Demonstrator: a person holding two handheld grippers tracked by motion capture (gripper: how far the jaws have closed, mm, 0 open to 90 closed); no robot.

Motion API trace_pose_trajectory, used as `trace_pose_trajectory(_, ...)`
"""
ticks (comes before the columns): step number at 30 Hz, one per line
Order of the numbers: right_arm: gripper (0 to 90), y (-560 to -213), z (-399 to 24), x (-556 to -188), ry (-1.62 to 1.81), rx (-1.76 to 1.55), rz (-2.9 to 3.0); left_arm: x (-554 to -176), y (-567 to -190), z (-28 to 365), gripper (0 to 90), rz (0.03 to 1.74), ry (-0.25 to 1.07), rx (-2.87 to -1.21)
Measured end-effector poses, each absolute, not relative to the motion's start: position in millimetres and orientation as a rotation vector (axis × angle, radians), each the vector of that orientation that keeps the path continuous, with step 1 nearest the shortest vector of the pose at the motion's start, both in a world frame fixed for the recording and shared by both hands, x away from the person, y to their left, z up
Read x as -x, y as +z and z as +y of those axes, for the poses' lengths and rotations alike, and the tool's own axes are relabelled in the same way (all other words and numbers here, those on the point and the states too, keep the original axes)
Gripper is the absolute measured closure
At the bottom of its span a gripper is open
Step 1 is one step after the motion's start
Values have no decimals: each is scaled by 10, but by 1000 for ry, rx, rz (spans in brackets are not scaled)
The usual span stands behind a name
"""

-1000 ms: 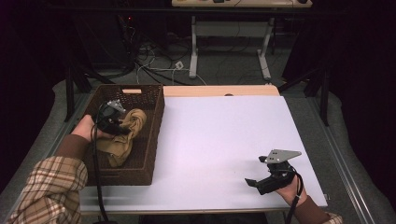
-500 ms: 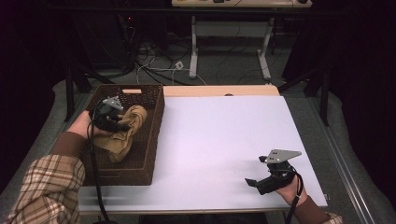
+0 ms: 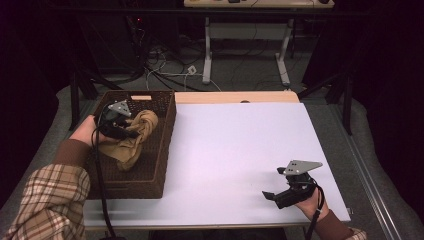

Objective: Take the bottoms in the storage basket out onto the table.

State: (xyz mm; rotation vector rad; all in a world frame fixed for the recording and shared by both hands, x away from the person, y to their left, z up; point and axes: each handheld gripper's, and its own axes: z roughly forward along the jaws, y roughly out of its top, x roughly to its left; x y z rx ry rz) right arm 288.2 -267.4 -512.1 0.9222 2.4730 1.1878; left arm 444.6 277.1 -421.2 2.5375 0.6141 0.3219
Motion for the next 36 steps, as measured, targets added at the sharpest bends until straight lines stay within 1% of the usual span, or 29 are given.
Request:
trace_pose_trajectory(16,5,-5127,-2672,-2885,1189,-918,2472,-4420,-4089,2737,671,597,329,-2483)
trace_pose_trajectory(36,5,-5128,-2673,-2885,1186,-919,2474,-4378,-3924,2620,667,546,338,-2465)
